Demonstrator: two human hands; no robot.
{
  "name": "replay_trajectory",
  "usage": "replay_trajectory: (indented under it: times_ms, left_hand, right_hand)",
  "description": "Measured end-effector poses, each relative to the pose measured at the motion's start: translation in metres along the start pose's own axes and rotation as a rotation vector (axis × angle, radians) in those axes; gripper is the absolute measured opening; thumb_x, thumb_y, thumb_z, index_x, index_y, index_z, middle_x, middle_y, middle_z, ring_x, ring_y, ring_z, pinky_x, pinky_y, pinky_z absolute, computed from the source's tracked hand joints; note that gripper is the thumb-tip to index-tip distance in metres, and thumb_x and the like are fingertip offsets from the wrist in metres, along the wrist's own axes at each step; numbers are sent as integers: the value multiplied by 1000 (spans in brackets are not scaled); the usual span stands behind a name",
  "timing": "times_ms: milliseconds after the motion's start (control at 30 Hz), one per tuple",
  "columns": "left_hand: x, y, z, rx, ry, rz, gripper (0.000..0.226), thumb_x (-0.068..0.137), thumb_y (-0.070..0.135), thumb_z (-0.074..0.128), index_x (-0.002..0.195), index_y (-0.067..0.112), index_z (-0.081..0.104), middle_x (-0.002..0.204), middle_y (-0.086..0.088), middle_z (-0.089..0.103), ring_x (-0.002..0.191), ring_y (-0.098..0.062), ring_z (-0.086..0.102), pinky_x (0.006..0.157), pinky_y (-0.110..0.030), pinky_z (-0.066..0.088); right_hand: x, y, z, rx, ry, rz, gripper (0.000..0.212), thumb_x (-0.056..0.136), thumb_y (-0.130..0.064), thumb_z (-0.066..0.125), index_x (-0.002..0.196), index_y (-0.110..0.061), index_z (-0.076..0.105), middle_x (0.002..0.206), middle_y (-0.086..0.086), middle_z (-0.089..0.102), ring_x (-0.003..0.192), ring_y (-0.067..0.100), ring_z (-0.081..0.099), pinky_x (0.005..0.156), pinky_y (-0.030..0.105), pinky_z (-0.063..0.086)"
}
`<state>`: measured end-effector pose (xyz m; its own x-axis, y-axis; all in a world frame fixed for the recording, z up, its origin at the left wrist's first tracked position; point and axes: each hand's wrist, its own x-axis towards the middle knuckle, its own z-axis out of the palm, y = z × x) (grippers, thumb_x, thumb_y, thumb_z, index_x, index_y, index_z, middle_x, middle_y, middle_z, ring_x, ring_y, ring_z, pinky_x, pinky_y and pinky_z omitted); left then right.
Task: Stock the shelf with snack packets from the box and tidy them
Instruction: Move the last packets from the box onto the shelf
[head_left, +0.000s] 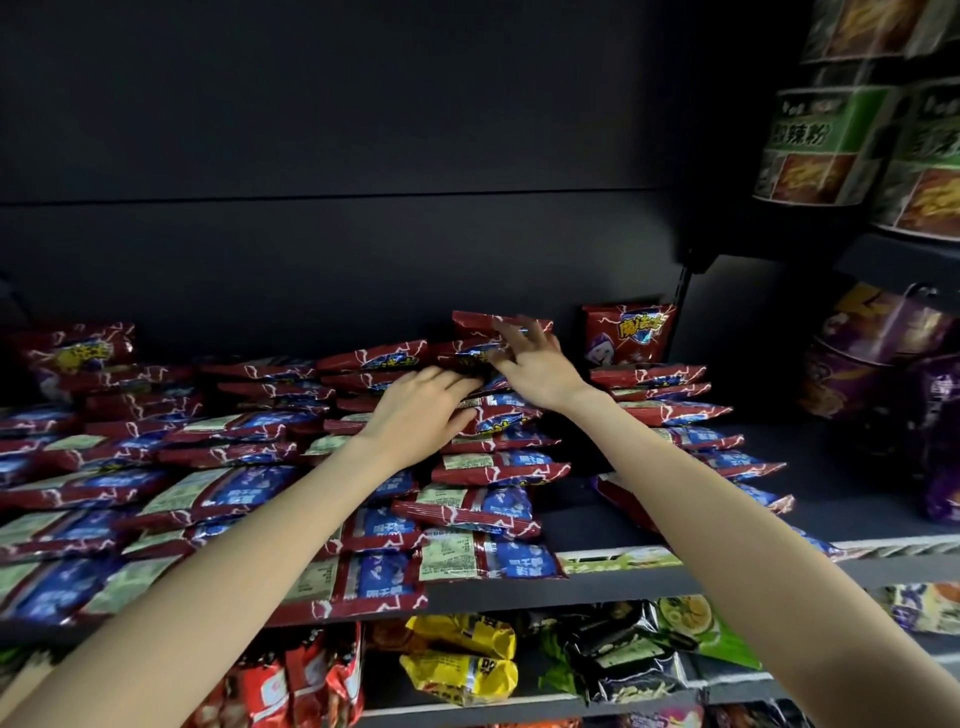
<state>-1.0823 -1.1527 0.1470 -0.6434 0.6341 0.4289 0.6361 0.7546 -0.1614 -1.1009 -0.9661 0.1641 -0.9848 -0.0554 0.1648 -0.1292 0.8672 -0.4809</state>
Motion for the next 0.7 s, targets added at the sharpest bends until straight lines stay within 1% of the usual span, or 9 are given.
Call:
replay_trajectory:
  times_ms: [67,167,300,367,433,500,600,633,700]
  left_hand:
    - [0,3,-1,-3,-41,-12,50,96,47,41,141,24,40,133,1,54,120,-18,51,98,-33,40]
    - [-2,5,-3,13,-73,5,55,95,51,41,145,31,32,139,2,48,123,-20,49,99,-35,38]
    - [-2,6,-3,44,-64,-10,50,97,41,44,145,34,30,138,2,48,123,-20,48,100,-35,36]
    - [0,6,-4,61,-70,-29,50,97,39,43,145,33,30,139,2,47,124,-20,46,101,-35,34]
    - [1,8,-7,55,-86,-51,51,97,38,43,145,32,29,141,3,45,126,-20,43,102,-35,33]
    - [-1,11,-10,37,-103,-77,53,97,38,44,146,29,28,142,3,42,128,-18,41,104,-34,32]
    - [-7,16,-19,-18,-85,-126,51,96,37,46,144,27,33,141,6,43,127,-15,39,102,-32,34]
    - [-11,18,-24,-39,-62,-144,48,96,37,46,142,28,37,139,7,45,126,-14,40,101,-31,35]
    - [-22,25,-36,-92,-7,-185,42,95,39,46,136,29,45,134,9,52,124,-13,43,97,-30,38]
  right_hand:
    - [1,4,-7,76,11,72,59,97,-48,38,150,-35,15,159,11,-1,144,39,3,115,48,15]
    - [8,8,-16,159,-89,127,65,96,-52,38,151,-34,9,159,12,-9,146,32,-2,118,45,11]
    - [12,-3,-10,146,-164,8,59,98,-48,36,151,-30,16,160,1,0,147,19,3,116,36,10]
    - [13,-10,-7,135,-173,-33,57,98,-49,35,150,-34,17,160,-1,2,146,20,11,115,35,14]
    - [11,-11,-7,119,-164,-54,56,97,-49,35,149,-37,17,160,0,2,146,24,13,117,39,14]
    - [4,-6,-10,64,-144,-72,56,98,-48,36,149,-37,16,160,3,2,146,27,8,118,45,11]
    - [-17,-2,-17,5,-69,-108,56,98,-45,38,149,-32,19,159,7,3,146,31,1,118,47,10]
    - [-28,-1,-19,-3,-35,-133,55,98,-43,41,149,-29,23,159,8,7,145,32,2,117,47,13]
    - [-55,-2,-24,3,31,-194,53,97,-37,47,146,-23,32,154,11,20,142,33,13,115,45,20]
